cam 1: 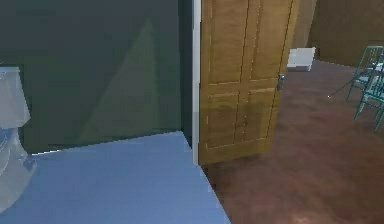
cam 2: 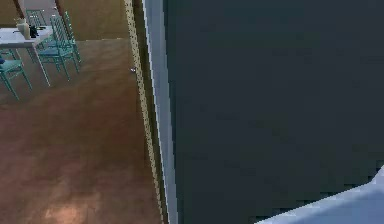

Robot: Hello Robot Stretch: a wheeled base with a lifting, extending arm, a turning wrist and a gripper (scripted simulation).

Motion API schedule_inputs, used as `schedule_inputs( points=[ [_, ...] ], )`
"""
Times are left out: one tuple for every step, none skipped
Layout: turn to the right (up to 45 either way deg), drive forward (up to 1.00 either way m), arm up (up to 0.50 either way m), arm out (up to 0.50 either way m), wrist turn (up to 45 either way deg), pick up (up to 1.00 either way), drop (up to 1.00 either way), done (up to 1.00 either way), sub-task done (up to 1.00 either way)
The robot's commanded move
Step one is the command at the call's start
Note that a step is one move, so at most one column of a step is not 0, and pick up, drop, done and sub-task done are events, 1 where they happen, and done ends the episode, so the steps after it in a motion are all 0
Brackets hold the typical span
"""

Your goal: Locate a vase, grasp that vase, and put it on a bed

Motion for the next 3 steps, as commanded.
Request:
schedule_inputs(
  points=[
    [-9.0, 0.00, 0.00, 0.00, 0.0, 0.00, 0.00, 0.00, 0.00],
    [0.0, 0.15, 0.00, 0.00, 0.0, 0.00, 0.00, 0.00, 0.00],
    [30.0, 0.00, 0.00, 0.00, 0.0, 0.00, 0.00, 0.00, 0.00]
  ],
)
